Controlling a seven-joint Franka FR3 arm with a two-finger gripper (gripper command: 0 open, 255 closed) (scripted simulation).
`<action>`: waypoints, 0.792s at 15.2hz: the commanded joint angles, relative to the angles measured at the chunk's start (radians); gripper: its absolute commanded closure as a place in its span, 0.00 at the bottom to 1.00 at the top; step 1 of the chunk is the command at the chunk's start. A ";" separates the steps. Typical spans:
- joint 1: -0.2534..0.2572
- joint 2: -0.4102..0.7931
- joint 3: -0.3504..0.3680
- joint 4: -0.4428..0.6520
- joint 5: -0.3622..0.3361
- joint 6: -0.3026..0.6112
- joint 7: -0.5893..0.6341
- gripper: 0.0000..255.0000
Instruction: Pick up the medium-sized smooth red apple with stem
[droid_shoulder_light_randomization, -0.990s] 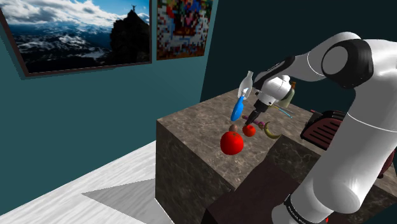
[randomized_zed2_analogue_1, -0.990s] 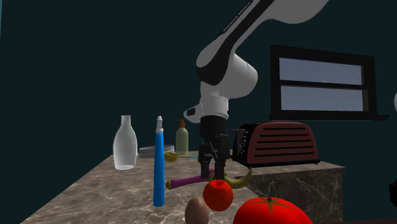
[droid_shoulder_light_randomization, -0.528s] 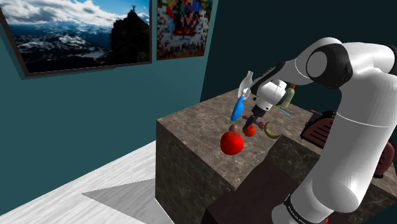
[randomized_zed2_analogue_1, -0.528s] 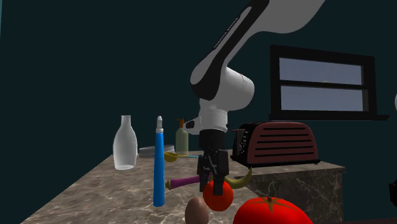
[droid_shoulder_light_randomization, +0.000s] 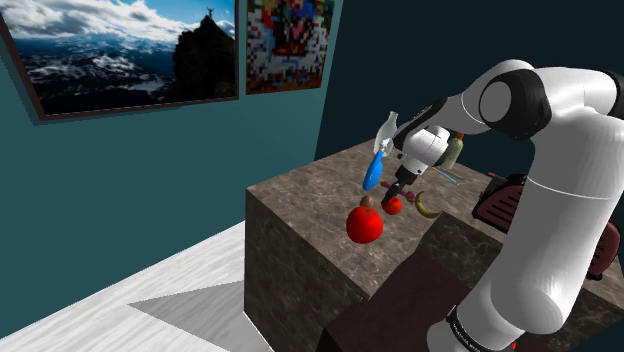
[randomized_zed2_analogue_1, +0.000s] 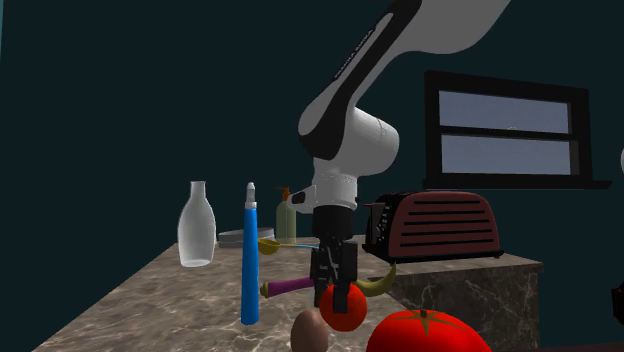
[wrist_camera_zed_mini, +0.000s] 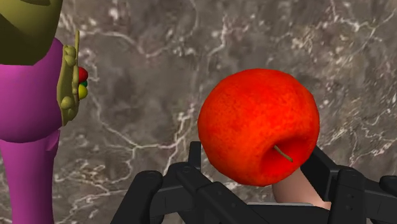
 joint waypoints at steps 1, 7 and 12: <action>-0.001 0.002 0.000 -0.001 0.000 0.000 0.000 1.00; 0.016 -0.054 -0.023 -0.004 -0.060 -0.024 0.049 1.00; 0.032 -0.120 -0.044 0.003 -0.133 -0.060 0.111 1.00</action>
